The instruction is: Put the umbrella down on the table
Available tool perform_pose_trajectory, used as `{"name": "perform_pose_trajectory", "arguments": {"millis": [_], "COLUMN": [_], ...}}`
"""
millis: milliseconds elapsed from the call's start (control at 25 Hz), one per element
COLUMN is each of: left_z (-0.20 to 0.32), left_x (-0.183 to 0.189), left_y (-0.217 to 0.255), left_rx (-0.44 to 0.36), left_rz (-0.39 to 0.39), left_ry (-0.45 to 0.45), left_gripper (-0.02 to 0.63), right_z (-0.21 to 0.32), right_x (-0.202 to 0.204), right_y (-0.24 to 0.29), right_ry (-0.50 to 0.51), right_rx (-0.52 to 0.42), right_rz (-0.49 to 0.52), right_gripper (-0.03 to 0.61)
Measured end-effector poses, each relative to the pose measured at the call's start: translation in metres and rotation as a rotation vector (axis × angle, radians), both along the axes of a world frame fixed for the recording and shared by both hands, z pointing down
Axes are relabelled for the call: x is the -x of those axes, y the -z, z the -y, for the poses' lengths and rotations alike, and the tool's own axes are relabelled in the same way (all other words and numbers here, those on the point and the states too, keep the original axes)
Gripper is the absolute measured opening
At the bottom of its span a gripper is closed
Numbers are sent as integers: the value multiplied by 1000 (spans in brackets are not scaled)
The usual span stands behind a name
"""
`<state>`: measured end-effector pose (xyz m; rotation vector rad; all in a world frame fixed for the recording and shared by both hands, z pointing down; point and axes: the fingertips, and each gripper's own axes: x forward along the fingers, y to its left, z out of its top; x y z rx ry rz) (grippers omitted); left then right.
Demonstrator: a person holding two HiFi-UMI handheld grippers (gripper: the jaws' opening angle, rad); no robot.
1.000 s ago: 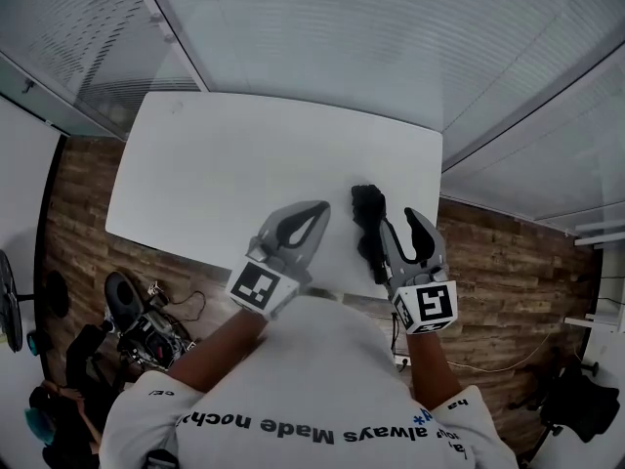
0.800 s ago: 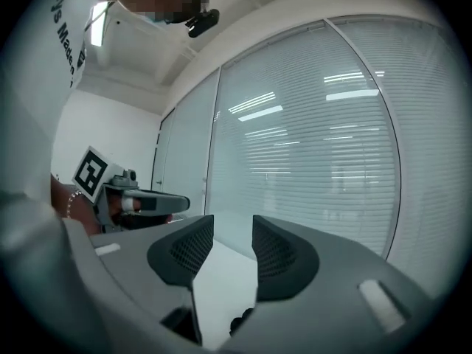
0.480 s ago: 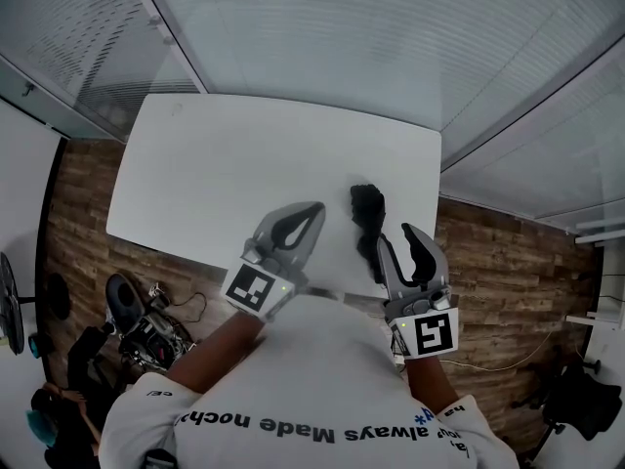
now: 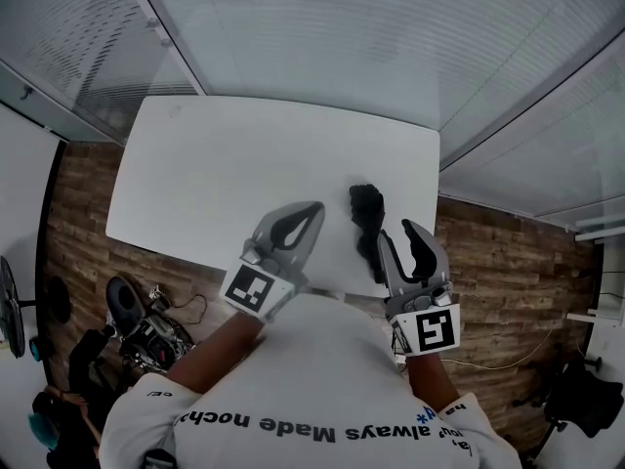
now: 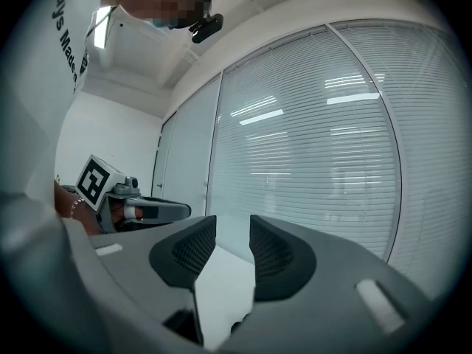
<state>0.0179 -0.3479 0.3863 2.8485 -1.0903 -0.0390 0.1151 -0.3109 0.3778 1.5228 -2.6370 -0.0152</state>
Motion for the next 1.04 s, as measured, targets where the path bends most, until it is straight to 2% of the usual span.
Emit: {"name": "perform_pose_trajectory", "arguments": {"millis": [1040], "left_z": [-11], "left_x": [3], "left_y": [2], "left_rx": [1], "left_rz": [-2], "left_ry": [-5], "left_gripper": [3], "right_z": [-8], "right_x": [0], "right_y": [4], "right_ry": [-20], "right_rx": [10], "right_rz": [23], "right_gripper": [141]}}
